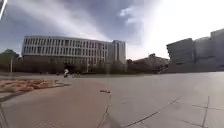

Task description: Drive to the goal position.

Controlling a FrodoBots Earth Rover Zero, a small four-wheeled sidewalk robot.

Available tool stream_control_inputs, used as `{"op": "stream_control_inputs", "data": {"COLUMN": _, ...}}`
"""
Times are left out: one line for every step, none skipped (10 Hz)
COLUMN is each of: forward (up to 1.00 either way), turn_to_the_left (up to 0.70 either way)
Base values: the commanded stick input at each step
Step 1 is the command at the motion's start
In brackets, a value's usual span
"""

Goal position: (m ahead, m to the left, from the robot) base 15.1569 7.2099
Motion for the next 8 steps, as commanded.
{"op": "stream_control_inputs", "data": {"forward": 1.0, "turn_to_the_left": 0.06}}
{"op": "stream_control_inputs", "data": {"forward": 1.0, "turn_to_the_left": 0.0}}
{"op": "stream_control_inputs", "data": {"forward": 1.0, "turn_to_the_left": 0.0}}
{"op": "stream_control_inputs", "data": {"forward": 1.0, "turn_to_the_left": 0.0}}
{"op": "stream_control_inputs", "data": {"forward": 1.0, "turn_to_the_left": 0.0}}
{"op": "stream_control_inputs", "data": {"forward": 1.0, "turn_to_the_left": 0.0}}
{"op": "stream_control_inputs", "data": {"forward": 1.0, "turn_to_the_left": 0.0}}
{"op": "stream_control_inputs", "data": {"forward": 1.0, "turn_to_the_left": 0.0}}
